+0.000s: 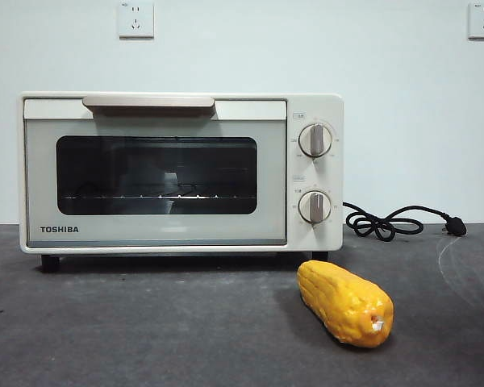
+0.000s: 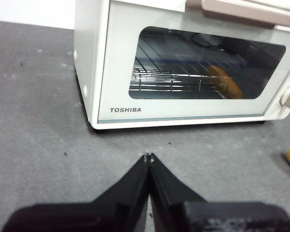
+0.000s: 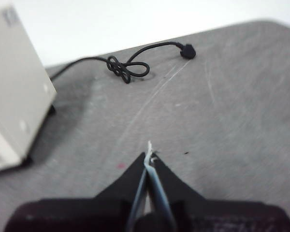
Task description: Take the corn from the table,put the corn in the oven
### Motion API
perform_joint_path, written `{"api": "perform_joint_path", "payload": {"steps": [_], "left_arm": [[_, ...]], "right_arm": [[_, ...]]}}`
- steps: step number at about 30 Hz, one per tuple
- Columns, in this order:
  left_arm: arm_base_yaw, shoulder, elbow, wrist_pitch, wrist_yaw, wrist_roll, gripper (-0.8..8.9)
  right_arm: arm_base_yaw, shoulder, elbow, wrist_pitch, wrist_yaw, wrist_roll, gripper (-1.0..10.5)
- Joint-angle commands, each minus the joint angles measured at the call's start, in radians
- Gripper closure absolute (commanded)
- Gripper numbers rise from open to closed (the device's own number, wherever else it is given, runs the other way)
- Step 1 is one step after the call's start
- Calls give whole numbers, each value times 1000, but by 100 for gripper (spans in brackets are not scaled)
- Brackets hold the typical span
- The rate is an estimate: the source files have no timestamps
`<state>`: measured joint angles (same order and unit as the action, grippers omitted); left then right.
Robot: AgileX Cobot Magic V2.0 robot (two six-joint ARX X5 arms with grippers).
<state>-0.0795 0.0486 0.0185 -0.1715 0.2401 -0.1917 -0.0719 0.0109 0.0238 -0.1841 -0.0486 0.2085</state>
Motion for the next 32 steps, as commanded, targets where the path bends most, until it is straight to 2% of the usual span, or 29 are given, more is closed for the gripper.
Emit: {"api": "perform_joint_path", "payload": {"steps": [1, 3, 7, 10, 13, 16, 18, 20, 22, 26, 30, 32], "left_arm": [[-3, 10, 0, 2, 11, -71, 817], [-3, 21, 0, 0, 57, -77, 817], [-3, 52, 0, 1, 170, -79, 818], [-3, 80, 7, 2, 261, -131, 819], [-3, 130, 48, 0, 311, -199, 819], [-3, 206, 146, 0, 310, -197, 819], [-3, 278, 232, -18, 311, -196, 819], [-3, 359, 330, -82, 312, -159, 819], [-3, 444, 435, -180, 318, -83, 819], [-8, 554, 565, -302, 318, 2, 819], [-22, 648, 665, -381, 318, 73, 819], [-31, 682, 697, -395, 318, 89, 819]], "right_arm": [[0, -1, -9, 10, 0, 242, 945], [0, -1, -9, 4, 0, 270, 946], [0, -1, -9, 5, 0, 270, 946], [0, -1, -8, 6, -47, 272, 946], [0, -1, 6, 11, -195, 311, 946], [0, 0, 24, 67, -423, 315, 946], [1, 0, 55, 77, -500, 314, 947], [1, 0, 94, 82, -549, 315, 948], [1, 8, 142, 81, -603, 315, 947], [1, 67, 216, 80, -677, 314, 946], [1, 187, 298, 76, -766, 306, 945], [1, 256, 346, 62, -807, 278, 935]]}}
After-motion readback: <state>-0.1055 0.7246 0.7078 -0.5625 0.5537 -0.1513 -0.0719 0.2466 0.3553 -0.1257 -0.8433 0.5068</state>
